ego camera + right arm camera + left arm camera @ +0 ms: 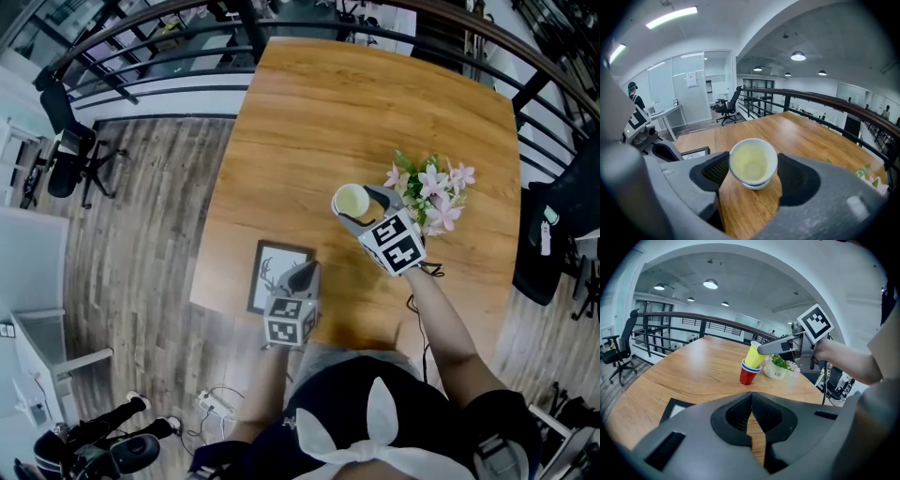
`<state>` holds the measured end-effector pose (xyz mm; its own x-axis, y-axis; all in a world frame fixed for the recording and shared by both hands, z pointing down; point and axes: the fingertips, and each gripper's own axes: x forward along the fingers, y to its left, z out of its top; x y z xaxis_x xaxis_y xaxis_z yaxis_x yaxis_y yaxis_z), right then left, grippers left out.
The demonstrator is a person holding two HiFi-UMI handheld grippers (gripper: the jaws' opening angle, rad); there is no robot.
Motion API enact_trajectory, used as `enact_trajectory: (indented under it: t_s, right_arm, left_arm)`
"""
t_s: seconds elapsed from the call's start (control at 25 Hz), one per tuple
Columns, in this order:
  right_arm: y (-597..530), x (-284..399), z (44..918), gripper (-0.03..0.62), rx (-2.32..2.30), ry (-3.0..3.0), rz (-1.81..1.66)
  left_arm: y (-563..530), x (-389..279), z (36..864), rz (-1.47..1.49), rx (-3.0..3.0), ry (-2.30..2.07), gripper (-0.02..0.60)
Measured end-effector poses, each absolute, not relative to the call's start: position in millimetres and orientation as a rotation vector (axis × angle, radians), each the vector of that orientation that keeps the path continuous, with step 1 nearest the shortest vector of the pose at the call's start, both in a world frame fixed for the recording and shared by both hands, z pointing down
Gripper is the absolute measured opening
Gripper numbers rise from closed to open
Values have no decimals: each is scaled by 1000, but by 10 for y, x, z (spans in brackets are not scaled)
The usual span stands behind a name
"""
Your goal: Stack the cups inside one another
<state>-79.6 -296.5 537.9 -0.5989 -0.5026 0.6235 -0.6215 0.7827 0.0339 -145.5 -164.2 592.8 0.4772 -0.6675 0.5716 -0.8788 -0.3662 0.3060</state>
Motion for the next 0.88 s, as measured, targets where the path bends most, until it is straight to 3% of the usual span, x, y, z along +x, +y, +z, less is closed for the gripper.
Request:
enact_trajectory:
  t_s: [0.88]
  right_arm:
    - [-2963, -778, 5433, 322, 852, -2358, 312]
  left_arm:
    - [-1636, -1396, 5917, 469, 2156, -1253, 18]
